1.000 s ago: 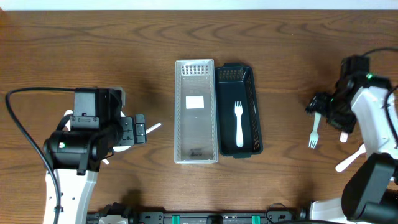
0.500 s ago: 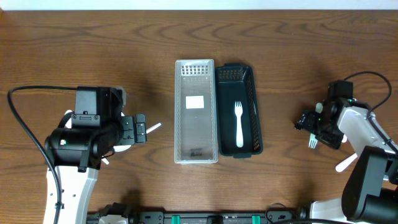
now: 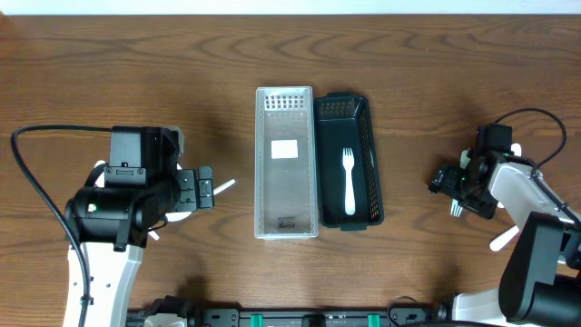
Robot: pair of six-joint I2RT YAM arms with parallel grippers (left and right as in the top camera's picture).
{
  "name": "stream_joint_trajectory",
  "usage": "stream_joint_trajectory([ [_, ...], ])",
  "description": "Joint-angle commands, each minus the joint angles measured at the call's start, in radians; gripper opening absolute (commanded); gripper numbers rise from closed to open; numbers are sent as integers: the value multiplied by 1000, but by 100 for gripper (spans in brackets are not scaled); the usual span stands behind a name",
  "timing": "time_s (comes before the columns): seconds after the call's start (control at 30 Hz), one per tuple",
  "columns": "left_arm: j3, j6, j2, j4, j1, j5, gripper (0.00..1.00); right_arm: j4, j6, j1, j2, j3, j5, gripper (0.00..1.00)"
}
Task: Pack container
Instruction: 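Return the right gripper and grasp a second white fork, then carry the second fork into the black basket and release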
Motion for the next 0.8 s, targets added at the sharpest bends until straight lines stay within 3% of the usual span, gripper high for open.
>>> stream_joint_trajectory([
  [0.0, 11, -6, 1, 0, 6, 3, 98, -1, -11, -4, -3, -7, -8, 82],
  [0.27, 11, -6, 1, 0, 6, 3, 98, -11, -11, -4, -3, -7, -8, 53],
  [0.77, 11, -6, 1, 0, 6, 3, 98, -11, -10, -4, -3, -7, -8, 21],
])
